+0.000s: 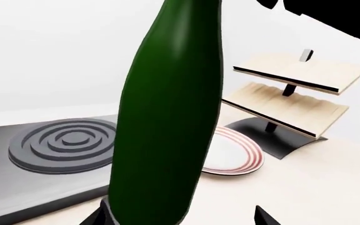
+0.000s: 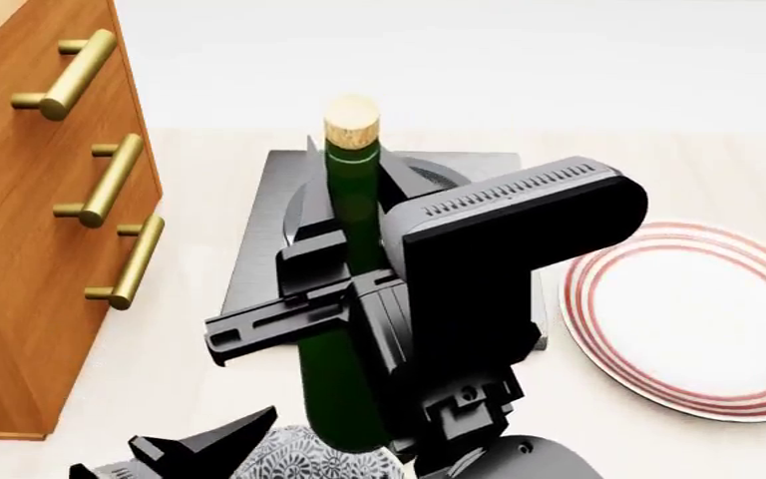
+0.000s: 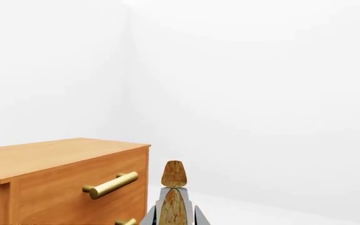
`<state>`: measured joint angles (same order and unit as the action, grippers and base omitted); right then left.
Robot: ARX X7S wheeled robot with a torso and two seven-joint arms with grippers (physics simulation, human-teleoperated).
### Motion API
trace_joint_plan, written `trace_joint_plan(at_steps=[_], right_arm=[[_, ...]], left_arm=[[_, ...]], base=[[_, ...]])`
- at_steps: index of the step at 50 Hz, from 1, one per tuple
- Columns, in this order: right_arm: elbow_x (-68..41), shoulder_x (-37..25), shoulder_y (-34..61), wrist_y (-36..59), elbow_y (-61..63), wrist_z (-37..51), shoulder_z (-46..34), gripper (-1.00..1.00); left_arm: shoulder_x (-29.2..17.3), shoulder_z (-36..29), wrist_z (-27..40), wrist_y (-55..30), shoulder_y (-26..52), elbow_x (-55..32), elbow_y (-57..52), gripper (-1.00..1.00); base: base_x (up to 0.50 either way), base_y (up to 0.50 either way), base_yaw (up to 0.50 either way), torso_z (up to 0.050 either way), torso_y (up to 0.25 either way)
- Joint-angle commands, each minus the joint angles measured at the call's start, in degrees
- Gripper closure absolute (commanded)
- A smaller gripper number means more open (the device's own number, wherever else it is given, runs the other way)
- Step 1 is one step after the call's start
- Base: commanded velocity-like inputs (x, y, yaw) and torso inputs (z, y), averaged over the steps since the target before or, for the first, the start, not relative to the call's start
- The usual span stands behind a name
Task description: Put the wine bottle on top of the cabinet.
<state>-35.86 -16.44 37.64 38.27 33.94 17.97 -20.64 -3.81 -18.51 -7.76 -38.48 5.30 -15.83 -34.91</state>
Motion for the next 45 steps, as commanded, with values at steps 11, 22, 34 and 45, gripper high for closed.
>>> trace_joint_plan(at_steps=[11, 22, 34, 45], right_arm=[[2.0, 0.8, -0.8, -0.2, 1.9, -1.2, 1.4, 1.0], [1.6, 0.5, -0.9, -0.4, 2.1, -1.1, 1.3, 1.0], [0.8, 0.1, -0.9, -0.2, 2.7, -0.7, 1.6, 1.0], [0.8, -0.1, -1.5, -1.1, 2.2, -0.8, 1.6, 1.0]], left_arm=[[1.5, -2.6, 2.0, 6.3, 4.9, -2.5, 7.4, -1.0], [0.6, -2.7, 4.3, 5.1, 7.8, -3.8, 7.3, -1.0], [0.6, -3.8, 5.9, 3.4, 11.7, -5.1, 8.0, -1.0], [0.9, -3.9, 7.6, 3.1, 15.4, -6.0, 10.9, -1.0]], base=[[0.0, 0.0, 0.0, 0.0, 0.001], [0.0, 0.0, 0.0, 0.001, 0.001], [0.0, 0.0, 0.0, 0.0, 0.0], [0.0, 0.0, 0.0, 0.0, 0.001]])
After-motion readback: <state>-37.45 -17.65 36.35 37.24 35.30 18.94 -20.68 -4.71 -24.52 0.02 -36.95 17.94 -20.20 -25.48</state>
